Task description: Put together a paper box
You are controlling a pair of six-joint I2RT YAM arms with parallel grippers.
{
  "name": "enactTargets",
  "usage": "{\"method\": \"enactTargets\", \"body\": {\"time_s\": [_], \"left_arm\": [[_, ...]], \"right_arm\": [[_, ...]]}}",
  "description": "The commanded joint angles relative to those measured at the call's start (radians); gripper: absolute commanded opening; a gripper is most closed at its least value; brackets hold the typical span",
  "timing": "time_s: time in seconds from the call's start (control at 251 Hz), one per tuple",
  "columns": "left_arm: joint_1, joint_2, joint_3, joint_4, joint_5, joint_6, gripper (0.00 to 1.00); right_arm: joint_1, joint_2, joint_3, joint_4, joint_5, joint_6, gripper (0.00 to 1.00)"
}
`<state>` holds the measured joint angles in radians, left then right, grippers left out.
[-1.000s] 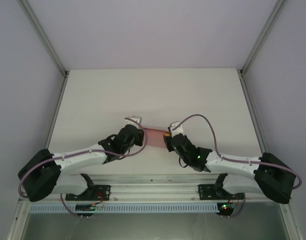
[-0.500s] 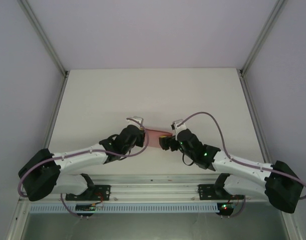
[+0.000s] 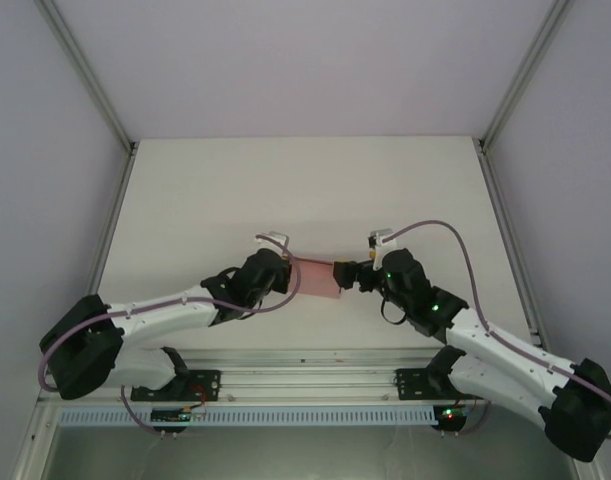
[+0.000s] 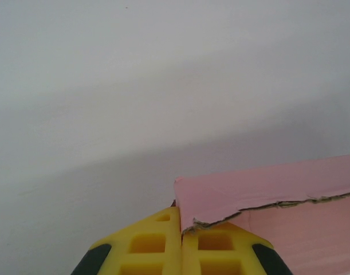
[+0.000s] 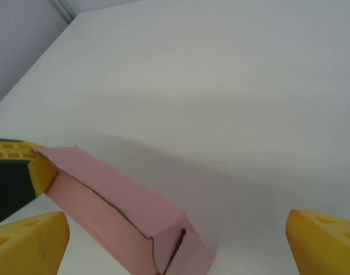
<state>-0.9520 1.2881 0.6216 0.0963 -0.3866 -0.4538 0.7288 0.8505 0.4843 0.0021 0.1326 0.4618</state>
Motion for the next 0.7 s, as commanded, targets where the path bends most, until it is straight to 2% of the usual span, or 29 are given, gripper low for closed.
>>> {"method": "enactTargets", "body": {"time_s": [0.0,0.12,0.287,0.411,0.539,0.595,0.694], "left_arm": [[-0.016,0.039,-0.026,-0.176,0.055,0.009,0.0],[-0.016,0.023,-0.034,-0.174,0.05,0.008,0.02],[-0.016,-0.01,-0.036,-0.182,0.055,0.036,0.08],[-0.017,-0.041,-0.035,-0.181,0.062,0.059,0.1],[-0.017,-0.052,-0.027,-0.184,0.055,0.078,0.16],[-0.017,-0.049,-0.014,-0.194,0.072,0.085,0.21],[-0.017,-0.056,0.006,-0.214,0.086,0.086,0.21]], "right_arm": [[-0.041,0.006,0.044,-0.003,-0.079,0.049,0.99],[-0.06,0.072,0.087,0.011,-0.128,0.081,0.99],[-0.069,0.169,0.119,-0.066,-0.109,0.091,0.95],[-0.071,0.194,0.087,-0.065,-0.094,0.135,0.87],[-0.068,0.207,0.047,-0.057,-0.064,0.191,0.77],[-0.061,0.207,0.024,-0.057,-0.07,0.211,0.76],[-0.058,0.2,-0.028,-0.041,-0.07,0.229,0.7]]}}
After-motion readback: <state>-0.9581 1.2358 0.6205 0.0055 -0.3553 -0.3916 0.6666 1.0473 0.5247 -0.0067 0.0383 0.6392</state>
